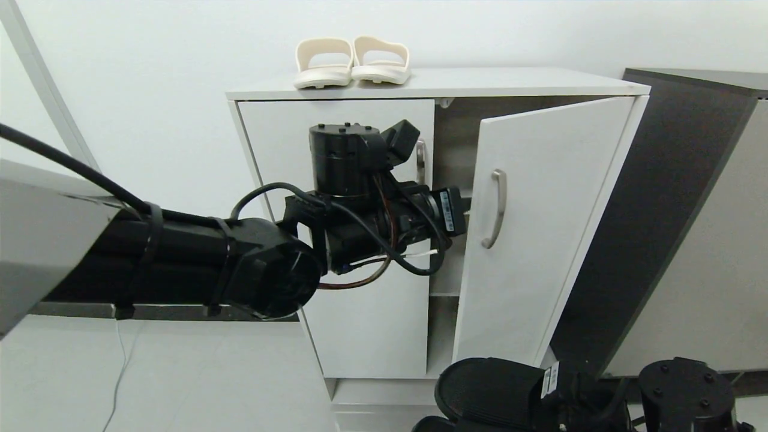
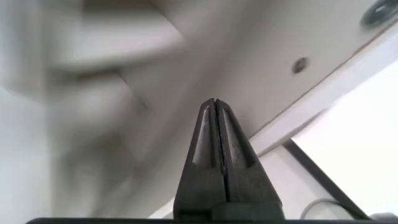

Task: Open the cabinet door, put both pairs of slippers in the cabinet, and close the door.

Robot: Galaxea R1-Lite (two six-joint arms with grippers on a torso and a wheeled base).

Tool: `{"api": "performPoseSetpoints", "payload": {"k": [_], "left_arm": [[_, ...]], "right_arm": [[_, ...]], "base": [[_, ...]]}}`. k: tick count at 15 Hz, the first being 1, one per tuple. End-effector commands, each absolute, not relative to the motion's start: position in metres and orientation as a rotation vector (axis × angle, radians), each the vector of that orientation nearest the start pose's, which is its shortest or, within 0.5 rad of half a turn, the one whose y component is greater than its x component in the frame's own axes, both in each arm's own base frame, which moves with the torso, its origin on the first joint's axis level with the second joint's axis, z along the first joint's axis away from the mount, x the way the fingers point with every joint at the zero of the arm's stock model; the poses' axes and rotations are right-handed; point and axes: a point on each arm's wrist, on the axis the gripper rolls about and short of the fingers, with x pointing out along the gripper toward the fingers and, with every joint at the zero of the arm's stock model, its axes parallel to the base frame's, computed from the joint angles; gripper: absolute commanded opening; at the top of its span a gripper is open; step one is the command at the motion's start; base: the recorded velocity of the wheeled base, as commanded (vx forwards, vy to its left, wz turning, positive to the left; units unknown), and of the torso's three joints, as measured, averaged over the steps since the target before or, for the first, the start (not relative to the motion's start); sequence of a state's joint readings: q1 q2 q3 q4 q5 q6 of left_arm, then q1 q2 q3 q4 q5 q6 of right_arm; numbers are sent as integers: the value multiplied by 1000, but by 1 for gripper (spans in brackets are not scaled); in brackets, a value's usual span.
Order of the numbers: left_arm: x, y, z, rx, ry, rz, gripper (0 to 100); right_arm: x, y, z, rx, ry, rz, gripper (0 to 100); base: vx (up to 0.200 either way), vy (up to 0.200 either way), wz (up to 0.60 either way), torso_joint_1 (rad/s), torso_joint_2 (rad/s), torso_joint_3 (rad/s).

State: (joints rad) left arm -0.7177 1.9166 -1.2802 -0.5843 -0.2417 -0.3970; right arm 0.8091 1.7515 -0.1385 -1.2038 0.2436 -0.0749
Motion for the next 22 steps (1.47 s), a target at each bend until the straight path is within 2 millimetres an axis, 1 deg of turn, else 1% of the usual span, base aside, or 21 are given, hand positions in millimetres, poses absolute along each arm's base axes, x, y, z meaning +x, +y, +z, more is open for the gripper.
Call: {"api": "performPoseSetpoints", "payload": {"k": [1,2,3,5,8,9,10,12,13,14,15,16,17,19,20,21,22], "left_arm": [[258,-281,235,-357,230,-1030,0],[247,-292,236,-365,208,-1076,0],[242,-296,237,-368,198,-1094,0],[242,-298,236,-367,200,-1095,0],[258,-279,235,-371,190,-1031,0],[259,-271,239,-375,174,-1016,0],[257,-256,245,-376,160,-988,0],[243,-221,265,-378,114,-945,0],[234,-206,273,-376,93,-930,0],[212,-170,288,-360,68,-869,0],[195,-147,293,-325,63,-780,0],[174,-125,295,-286,56,-668,0],[153,-106,294,-254,44,-570,0],[109,-53,284,-153,-20,-368,0],[105,-48,282,-137,-22,-341,0],[64,-16,265,-91,-59,-139,0],[44,-5,254,-91,-77,-27,0]], "right_arm": [[139,160,75,-194,383,1074,0],[137,161,75,-197,385,1085,0],[134,161,75,-199,384,1093,0],[132,161,76,-199,378,1101,0],[133,162,77,-198,373,1101,0],[135,163,77,-196,368,1092,0],[145,167,78,-185,358,1066,0],[179,170,80,-168,326,874,0],[191,172,81,-153,318,789,0],[212,182,86,-78,290,628,0],[227,189,88,-41,267,537,0],[242,194,89,-31,240,447,0],[253,198,88,-28,221,371,0],[265,203,89,-2,192,279,0],[266,204,91,4,187,275,0],[273,205,95,22,177,217,0],[276,202,94,15,186,197,0]], "base": [[-200,0,0,2,-2,2],[-200,0,0,2,2,-2],[-200,0,0,2,-2,2],[0,0,0,0,0,0],[0,0,0,0,0,0],[0,0,0,0,0,0],[0,0,0,0,0,0],[0,0,0,0,0,0],[0,0,0,0,0,0],[0,0,0,0,0,0],[0,0,0,0,0,0],[0,0,0,0,0,0],[0,0,0,0,0,0],[0,0,0,0,0,0],[0,0,0,0,0,0],[0,0,0,0,0,0],[0,0,0,0,0,0]]}}
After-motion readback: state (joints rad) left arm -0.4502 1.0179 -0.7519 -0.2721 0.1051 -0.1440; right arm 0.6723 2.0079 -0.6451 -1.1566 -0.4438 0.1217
